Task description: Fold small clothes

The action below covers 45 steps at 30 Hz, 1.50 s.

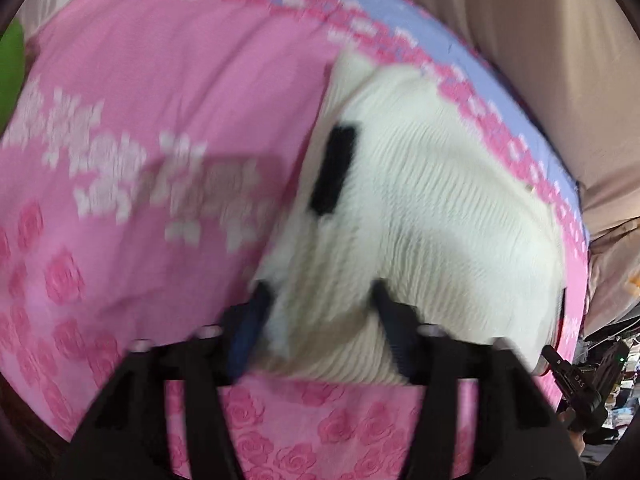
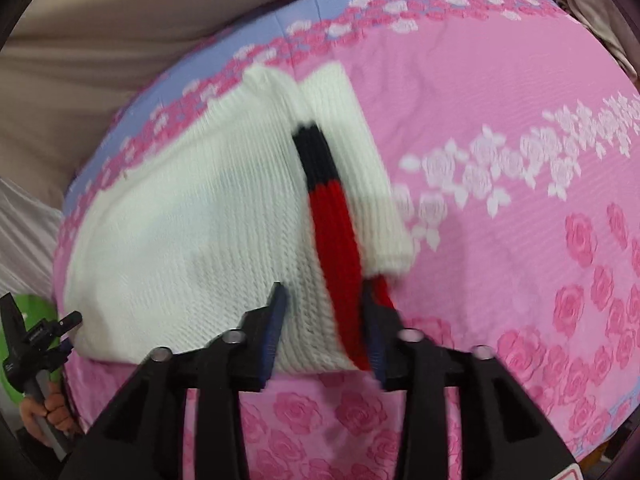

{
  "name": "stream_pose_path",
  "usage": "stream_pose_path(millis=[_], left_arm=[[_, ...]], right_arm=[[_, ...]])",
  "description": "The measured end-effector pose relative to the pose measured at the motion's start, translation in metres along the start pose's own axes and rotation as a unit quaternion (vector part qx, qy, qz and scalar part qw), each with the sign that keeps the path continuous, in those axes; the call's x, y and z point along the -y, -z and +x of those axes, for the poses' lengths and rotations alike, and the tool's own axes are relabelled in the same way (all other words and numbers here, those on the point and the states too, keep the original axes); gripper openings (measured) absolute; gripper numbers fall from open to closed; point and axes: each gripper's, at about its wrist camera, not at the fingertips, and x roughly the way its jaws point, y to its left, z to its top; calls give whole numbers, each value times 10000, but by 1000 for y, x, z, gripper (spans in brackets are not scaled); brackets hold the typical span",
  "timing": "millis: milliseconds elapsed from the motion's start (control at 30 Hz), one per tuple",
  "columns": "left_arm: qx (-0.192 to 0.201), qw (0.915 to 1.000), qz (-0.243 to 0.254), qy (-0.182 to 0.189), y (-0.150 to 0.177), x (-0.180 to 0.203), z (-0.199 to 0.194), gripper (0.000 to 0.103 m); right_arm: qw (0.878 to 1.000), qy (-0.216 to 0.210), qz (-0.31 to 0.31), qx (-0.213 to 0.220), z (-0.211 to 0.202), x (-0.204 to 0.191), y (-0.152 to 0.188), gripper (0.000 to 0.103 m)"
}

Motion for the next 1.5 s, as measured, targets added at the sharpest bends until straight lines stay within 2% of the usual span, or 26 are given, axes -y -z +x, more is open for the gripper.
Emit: stream_pose_path(millis=[67, 100, 167, 267, 367, 467, 533, 600, 667, 733, 800, 833, 867, 900, 933, 967, 1000, 1033, 1133, 1167, 1200, 1267, 1300, 1367, 1433, 1500], left_arm=[[-7, 10000, -79, 16, 0, -5, -6, 14], [-46, 9998, -177, 67, 0, -10, -10, 12], [-109, 9998, -177, -20, 0, -17, -11, 12], [-92, 9997, -25, -221, 2, -19, 0, 13], [-142, 9992, 100, -349, 2, -11, -2, 14], [-141, 9995, 238, -183, -2, 0, -21, 18], [176, 9993, 317, 28, -12, 10, -43, 26], [536, 9975, 402, 232, -33, 26, -60, 50], [739, 9956, 479, 319, -58, 44, -60, 64], [812, 9946, 593, 242, -80, 58, -47, 66], [690, 9956, 635, 61, -102, 67, -20, 66], [631, 9961, 623, 48, -108, 68, -8, 65], [486, 9974, 531, -67, -116, 68, 14, 54], [323, 9985, 413, -178, -120, 65, 27, 32], [164, 9994, 246, -185, -122, 61, 40, 23], [147, 9997, 142, -142, -125, 57, 45, 16], [238, 9996, 135, -84, -129, 55, 44, 7], [266, 9993, 239, -86, -131, 56, 42, 5], [445, 9977, 470, -203, -138, 57, 34, 3], [482, 9968, 506, -384, -141, 56, 37, 0], [470, 9962, 533, -501, -145, 55, 43, 0], [435, 9962, 575, -494, -149, 55, 52, 0], [423, 9949, 692, -600, -150, 60, 53, 0], [413, 9925, 871, -752, -149, 71, 47, 0], [580, 9943, 819, -361, -140, 77, 17, 0], [738, 9935, 869, -56, -122, 84, -8, 0]], right_arm=[[9997, -19, 132, 219, -14, 2, 3, 8], [9992, 5, 173, 353, -24, 5, 2, 7], [9984, 192, 209, 481, -40, 18, 1, 7], [9985, 431, 350, -17, -11, 45, 9, 6], [9979, 221, 600, 65, -11, 51, 16, 8], [9975, 129, 698, 14, -24, 46, 10, 20], [9978, 159, 549, 340, -46, 35, -3, 24], [9973, 49, 357, 634, -63, 18, -26, 33], [9971, 13, 112, 755, -61, -4, -58, 42], [9969, 91, -157, 765, -46, -23, -86, 44], [9971, 195, -335, 654, -23, -39, -109, 45], [9978, 231, -378, 504, -6, -45, -121, 46], [9983, 260, -387, 359, 10, -49, -131, 46], [9985, 276, -396, 258, 22, -51, -134, 46], [9986, 308, -408, 138, 36, -52, -141, 45], [9985, 362, -417, 60, 45, -52, -143, 39], [9986, 306, -423, 26, 51, -51, -148, 14], [9991, 98, -397, 105, 47, -50, -152, 5], [9968, -243, -271, 705, 14, -45, -165, 4], [9965, -228, -223, 776, 13, -40, -169, 4], [9976, -81, -187, 658, 23, -35, -173, 4], [9998, 157, -124, 64, 59, -25, -176, 4], [9998, 63, -104, 173, 62, -23, -176, 3], [9997, 123, 109, 180, 48, -26, -180, 8], [9981, 175, 135, 580, 18, -33, -174, 17], [9947, 3, -88, 1020, -21, -49, -150, 18]])
